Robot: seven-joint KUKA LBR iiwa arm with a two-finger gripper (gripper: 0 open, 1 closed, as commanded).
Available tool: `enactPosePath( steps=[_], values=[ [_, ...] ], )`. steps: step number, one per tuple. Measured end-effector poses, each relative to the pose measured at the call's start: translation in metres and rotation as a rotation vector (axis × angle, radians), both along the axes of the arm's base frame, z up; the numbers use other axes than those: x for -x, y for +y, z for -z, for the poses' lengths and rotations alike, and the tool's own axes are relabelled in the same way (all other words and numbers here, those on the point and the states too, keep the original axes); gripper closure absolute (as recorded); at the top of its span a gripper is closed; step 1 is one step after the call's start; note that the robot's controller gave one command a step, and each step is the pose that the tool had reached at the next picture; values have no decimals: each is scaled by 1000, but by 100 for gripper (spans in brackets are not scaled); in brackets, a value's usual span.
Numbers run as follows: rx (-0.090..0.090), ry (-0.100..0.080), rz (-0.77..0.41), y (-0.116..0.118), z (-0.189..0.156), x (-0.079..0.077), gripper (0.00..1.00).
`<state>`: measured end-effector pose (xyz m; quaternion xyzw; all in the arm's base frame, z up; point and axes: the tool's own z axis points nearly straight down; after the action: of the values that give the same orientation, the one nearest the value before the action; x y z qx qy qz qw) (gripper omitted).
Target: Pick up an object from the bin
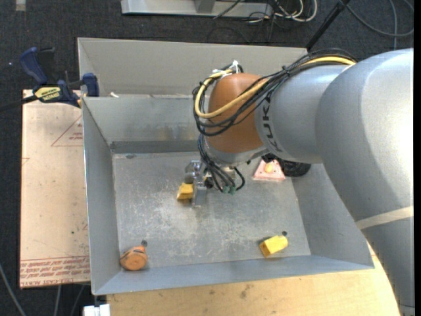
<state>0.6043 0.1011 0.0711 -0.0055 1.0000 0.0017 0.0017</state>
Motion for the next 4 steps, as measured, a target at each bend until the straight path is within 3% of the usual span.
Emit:
enactPosePath(
  steps=[4],
  values=[
    [0, -1, 0, 0, 0, 0, 100]
  ],
)
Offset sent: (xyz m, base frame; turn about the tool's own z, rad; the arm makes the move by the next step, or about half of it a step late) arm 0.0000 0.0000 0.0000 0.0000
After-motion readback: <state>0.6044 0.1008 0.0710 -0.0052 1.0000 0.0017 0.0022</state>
